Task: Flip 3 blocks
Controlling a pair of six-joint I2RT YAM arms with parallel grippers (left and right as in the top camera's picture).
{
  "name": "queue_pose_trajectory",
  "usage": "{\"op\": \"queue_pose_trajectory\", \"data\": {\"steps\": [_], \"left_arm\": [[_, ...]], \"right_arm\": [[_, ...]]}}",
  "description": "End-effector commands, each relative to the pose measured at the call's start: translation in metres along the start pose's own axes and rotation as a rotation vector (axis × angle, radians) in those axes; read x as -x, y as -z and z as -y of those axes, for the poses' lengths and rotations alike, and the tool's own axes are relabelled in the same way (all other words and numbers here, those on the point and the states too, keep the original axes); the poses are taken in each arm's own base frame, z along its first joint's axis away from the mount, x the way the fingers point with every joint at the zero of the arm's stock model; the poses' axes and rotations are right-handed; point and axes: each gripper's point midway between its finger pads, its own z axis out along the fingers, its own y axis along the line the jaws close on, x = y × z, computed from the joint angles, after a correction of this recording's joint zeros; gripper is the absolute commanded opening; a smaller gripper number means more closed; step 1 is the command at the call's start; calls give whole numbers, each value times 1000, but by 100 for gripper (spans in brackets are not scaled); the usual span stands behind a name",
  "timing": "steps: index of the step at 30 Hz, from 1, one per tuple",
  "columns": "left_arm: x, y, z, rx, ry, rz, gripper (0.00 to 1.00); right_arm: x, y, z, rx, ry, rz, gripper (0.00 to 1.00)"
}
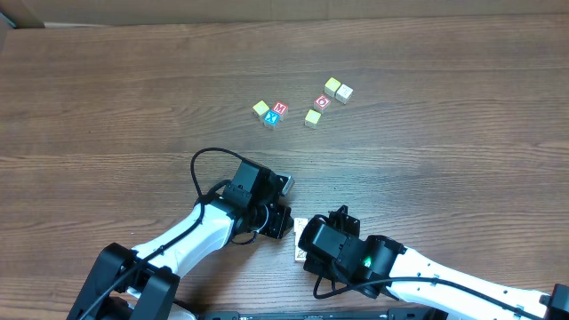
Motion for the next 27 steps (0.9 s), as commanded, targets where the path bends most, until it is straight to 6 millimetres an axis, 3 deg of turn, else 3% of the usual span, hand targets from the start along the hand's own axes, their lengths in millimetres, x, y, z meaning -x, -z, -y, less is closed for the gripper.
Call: {"op": "queue_pose_trajectory", "data": {"steps": [1, 27], "left_arm": [[-3, -1, 4, -34, 13, -15, 4], [-13, -1, 7, -51, 26, -54, 4]], "right_arm": [[2, 6, -4, 23, -1, 19, 4], [2, 6, -4, 20, -1, 18, 4]]}}
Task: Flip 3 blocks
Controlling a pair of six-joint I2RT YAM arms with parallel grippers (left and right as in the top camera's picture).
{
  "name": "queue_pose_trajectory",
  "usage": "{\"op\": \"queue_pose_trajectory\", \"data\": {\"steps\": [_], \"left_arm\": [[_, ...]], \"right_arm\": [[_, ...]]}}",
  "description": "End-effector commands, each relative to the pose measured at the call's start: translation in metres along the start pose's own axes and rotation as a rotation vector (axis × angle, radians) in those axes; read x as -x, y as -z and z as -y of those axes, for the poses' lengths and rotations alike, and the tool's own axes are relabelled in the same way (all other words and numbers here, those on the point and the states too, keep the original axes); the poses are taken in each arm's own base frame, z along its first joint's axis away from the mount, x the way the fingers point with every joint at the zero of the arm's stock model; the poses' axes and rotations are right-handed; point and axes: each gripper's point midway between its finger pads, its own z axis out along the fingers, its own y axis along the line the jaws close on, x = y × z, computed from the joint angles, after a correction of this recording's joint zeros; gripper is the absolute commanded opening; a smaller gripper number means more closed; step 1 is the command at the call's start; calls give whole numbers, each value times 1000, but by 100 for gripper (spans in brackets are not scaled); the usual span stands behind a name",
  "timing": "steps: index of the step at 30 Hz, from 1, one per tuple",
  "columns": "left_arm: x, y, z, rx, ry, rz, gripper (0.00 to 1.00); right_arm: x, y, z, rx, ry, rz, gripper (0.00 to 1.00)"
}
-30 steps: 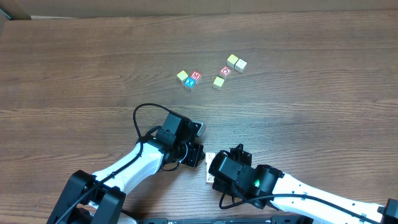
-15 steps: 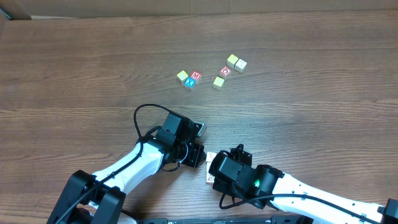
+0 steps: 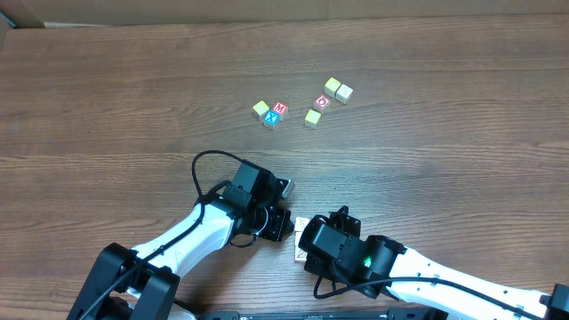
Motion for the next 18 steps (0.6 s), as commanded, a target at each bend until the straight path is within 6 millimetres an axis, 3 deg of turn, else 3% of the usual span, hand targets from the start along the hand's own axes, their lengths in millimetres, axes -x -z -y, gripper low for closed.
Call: {"op": "queue_pose_trajectory", "data": {"steps": [1, 18], "left_arm": [[-4, -1, 5, -39, 2, -17, 4], [-2, -1, 3, -24, -5, -10, 4]], "right_arm": [[3, 6, -6, 28, -1, 20, 4], [2, 6, -6, 29, 0, 18, 4]]}}
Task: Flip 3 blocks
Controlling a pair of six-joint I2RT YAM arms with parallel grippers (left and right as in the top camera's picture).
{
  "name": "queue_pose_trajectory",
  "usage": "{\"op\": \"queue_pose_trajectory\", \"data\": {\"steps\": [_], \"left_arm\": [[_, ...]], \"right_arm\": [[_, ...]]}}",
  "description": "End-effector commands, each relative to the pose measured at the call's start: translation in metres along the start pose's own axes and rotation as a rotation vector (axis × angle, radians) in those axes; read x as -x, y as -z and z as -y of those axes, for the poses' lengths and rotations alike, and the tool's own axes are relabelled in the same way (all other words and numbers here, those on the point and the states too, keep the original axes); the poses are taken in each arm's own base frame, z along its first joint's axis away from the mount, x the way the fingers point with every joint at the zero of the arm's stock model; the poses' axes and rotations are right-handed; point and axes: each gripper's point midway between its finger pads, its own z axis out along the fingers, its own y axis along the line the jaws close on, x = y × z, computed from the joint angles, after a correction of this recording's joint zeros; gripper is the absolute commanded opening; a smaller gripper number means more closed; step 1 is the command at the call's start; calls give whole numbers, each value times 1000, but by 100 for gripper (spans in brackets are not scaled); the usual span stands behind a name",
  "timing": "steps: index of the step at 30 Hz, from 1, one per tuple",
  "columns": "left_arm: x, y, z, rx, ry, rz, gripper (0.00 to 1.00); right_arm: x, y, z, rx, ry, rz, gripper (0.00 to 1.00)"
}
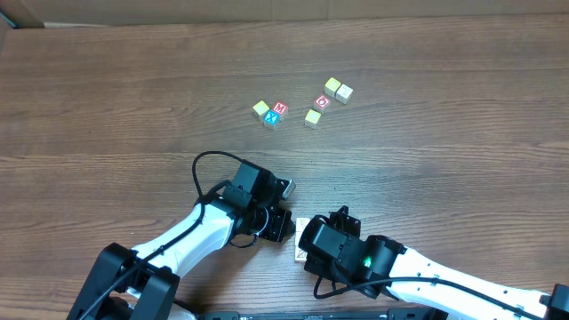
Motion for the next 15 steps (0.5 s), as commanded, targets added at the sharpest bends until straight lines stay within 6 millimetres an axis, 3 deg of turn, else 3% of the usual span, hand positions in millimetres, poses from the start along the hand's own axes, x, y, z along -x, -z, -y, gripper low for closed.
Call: {"op": "queue_pose_trajectory", "data": {"steps": [1, 8, 15], "left_arm": [[0, -1, -3, 6, -1, 1, 4], [27, 21, -18, 73, 35, 80, 4], [62, 80, -10, 207, -14, 196, 4]], "right_arm": [[2, 6, -6, 29, -1, 18, 4], [11, 11, -6, 41, -17, 45, 4], [44, 43, 14, -43, -88, 168, 4]]}}
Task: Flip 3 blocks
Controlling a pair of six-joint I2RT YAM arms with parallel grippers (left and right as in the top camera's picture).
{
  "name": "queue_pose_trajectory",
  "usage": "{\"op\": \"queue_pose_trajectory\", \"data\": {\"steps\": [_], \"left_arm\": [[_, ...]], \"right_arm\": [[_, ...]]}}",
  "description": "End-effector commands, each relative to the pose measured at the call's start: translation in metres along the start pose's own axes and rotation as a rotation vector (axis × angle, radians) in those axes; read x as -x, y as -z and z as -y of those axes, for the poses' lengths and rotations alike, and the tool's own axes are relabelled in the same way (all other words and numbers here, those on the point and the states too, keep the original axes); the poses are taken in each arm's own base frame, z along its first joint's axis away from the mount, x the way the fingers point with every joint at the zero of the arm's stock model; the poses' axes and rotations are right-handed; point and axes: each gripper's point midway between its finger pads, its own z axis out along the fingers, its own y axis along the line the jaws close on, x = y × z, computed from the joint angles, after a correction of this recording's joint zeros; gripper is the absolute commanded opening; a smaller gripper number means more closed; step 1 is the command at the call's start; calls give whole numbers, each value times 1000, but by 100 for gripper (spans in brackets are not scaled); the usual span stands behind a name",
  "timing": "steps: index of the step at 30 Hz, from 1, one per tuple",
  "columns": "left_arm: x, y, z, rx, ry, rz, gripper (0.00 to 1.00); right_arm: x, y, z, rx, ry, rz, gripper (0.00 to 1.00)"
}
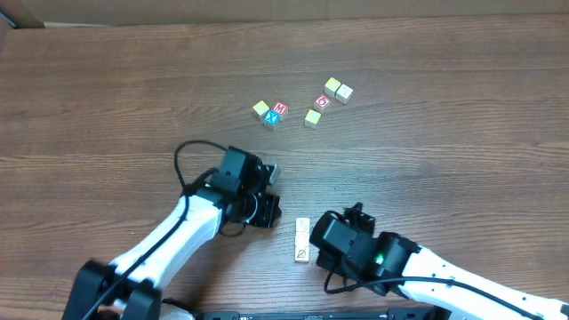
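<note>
Several small letter blocks lie at the far middle of the table: a yellow one (260,108), a red M (280,108), a blue one (270,119), another yellow (312,116), a red O (322,101), and a yellow and cream pair (337,89). Two pale blocks (302,228) (301,254) lie near the front, between the arms. My left gripper (267,212) hangs just left of them, my right gripper (322,238) just right. The overhead view shows neither gripper's jaws clearly.
The brown wooden table (462,133) fills the view. A black cable (191,151) loops off the left wrist. Both arms reach in from the front edge.
My left gripper has drawn back up and to the left. The right gripper has shifted right and slightly towards the front. Two pale blocks now show fully between them.
Through the three earlier moments both grippers stayed close together over the pale blocks at the front, partly hiding them. By now the two arms have parted and the pale blocks lie in the open. The far cluster of blocks has not moved.
</note>
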Motion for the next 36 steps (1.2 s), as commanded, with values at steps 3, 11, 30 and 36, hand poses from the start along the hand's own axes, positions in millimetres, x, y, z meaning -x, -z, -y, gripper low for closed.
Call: {"op": "queue_pose_trajectory", "data": {"steps": [3, 11, 30, 36], "left_arm": [[48, 62, 9, 117, -91, 201, 4], [65, 116, 22, 155, -96, 348, 4], [50, 296, 33, 316, -65, 902, 4], [5, 371, 53, 330, -147, 982, 4]], "right_arm": [[44, 40, -2, -12, -90, 146, 4], [141, 95, 13, 11, -409, 309, 4], [219, 319, 134, -23, -810, 731, 4], [179, 368, 145, 16, -797, 872, 4]]}}
